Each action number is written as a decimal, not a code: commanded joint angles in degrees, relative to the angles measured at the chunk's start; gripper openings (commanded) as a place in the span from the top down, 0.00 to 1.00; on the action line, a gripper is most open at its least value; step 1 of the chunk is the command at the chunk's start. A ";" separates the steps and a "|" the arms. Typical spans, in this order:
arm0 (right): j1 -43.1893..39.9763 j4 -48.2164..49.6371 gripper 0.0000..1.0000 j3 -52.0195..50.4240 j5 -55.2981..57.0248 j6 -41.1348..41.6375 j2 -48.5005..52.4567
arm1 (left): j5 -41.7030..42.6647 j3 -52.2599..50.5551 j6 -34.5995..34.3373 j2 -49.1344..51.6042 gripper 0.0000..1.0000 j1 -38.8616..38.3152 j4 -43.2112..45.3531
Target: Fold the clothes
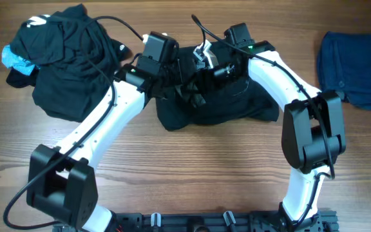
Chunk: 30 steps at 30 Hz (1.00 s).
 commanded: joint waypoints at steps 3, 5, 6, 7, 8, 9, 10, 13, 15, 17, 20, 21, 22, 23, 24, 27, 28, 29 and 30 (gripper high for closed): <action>1.25 -0.09 0.18 0.02 -1.79 -3.19 -1.62 | 0.22 0.13 0.04 0.46 0.79 1.01 0.22; 1.25 -0.15 0.17 0.02 -1.79 -3.78 -1.62 | 0.22 0.13 0.04 0.46 0.80 1.01 0.42; 1.27 -0.13 0.16 0.02 -1.81 -3.78 -1.62 | 0.22 0.13 0.04 0.50 0.80 1.01 0.46; 1.36 -0.11 0.16 0.02 -1.79 -3.82 -1.62 | 0.22 0.13 0.04 0.50 0.80 1.01 0.46; 1.51 -0.09 0.16 0.02 -1.79 -4.02 -1.62 | 0.22 0.13 0.04 0.50 0.80 1.01 0.46; 1.81 0.02 0.15 0.02 -1.77 -4.02 -1.62 | 0.24 0.13 0.02 0.55 0.81 1.01 0.46; 2.23 0.24 0.15 0.02 -1.75 -4.00 -1.62 | 0.24 0.13 -0.11 0.55 0.81 1.01 0.46; 3.61 0.98 0.14 0.02 -1.68 -3.93 -1.62 | 0.26 0.13 -0.42 0.55 0.81 1.01 0.63; 4.15 1.29 0.15 0.02 -0.98 -3.10 -1.62 | 0.26 0.13 -0.42 0.55 0.82 1.01 0.61; 4.35 1.40 0.14 0.02 -0.46 -2.47 -1.62 | 0.26 0.13 -0.42 0.55 0.82 1.01 0.61; 4.35 1.42 0.14 0.02 -0.46 -2.27 -1.62 | 0.26 0.13 -0.42 0.55 0.82 1.01 0.63; 4.35 1.51 0.16 0.02 -0.46 -1.99 -1.62 | 0.26 0.13 -0.42 0.55 0.82 1.01 0.66; 4.35 1.73 0.24 0.02 -0.39 -1.33 -1.62 | 0.26 0.13 -0.42 0.55 0.82 1.01 0.70; 4.35 2.03 0.36 0.02 -0.17 -0.59 -1.62 | 0.26 0.13 -0.42 0.55 0.82 1.01 0.83; 4.35 2.38 0.52 0.02 0.28 0.44 -1.62 | 0.26 0.13 -0.42 0.55 0.82 1.01 0.87; 4.35 3.45 0.96 0.02 5.51 6.78 -1.62 | 0.26 0.13 -0.39 0.55 0.82 1.01 1.20; 4.35 3.45 0.96 0.02 6.08 7.13 -1.62 | 0.28 0.13 -0.42 0.55 0.82 1.01 1.29; 4.35 3.61 0.96 0.02 6.97 8.37 -1.62 | 0.28 0.13 -0.39 0.55 0.81 1.01 1.46; 4.35 3.65 0.96 0.02 7.32 8.61 -1.62 | 0.26 0.13 -0.39 0.55 0.80 1.01 1.62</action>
